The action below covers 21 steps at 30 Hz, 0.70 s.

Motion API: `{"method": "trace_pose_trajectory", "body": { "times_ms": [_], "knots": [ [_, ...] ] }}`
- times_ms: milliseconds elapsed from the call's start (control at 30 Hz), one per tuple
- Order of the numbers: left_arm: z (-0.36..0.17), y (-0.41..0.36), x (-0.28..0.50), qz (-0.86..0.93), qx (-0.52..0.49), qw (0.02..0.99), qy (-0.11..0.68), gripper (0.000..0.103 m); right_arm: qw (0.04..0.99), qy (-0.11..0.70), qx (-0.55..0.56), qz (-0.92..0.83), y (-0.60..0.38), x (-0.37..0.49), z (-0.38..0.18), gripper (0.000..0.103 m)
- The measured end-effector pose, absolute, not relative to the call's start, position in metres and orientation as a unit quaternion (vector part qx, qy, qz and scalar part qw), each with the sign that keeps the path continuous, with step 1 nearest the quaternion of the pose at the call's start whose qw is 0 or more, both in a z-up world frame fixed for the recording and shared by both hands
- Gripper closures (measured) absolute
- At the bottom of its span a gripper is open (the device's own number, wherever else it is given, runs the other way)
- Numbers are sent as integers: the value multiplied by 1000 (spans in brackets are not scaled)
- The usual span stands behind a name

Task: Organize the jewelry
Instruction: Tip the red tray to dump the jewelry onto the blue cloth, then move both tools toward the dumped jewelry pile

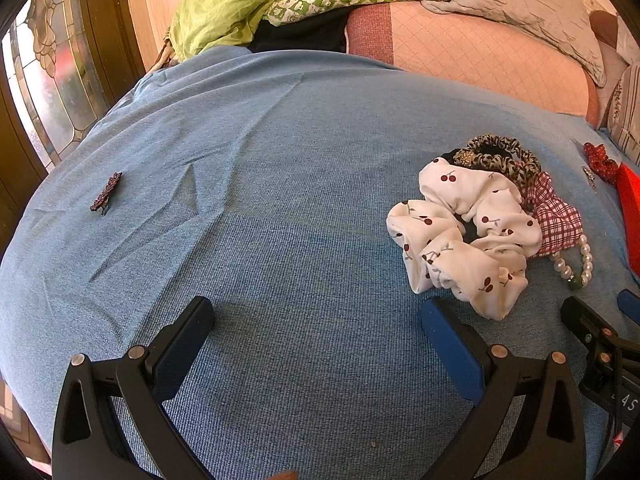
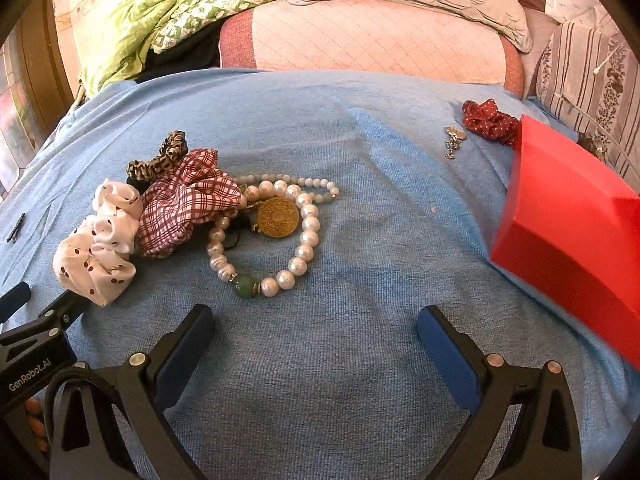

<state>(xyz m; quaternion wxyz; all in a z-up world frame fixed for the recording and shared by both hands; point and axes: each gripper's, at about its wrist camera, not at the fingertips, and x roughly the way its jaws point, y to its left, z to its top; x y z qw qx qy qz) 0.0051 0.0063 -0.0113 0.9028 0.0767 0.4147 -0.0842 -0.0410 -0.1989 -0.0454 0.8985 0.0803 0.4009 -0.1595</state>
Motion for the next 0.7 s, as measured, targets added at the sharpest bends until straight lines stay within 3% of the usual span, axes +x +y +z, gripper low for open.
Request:
{"method": "trace_pose_trajectory", "body": {
  "times_ms": [700],
  "knots": [
    [-7,12,-9,-98,63,910,399,0,900,400,81,-152,-202,-40,-47,0]
  ]
}}
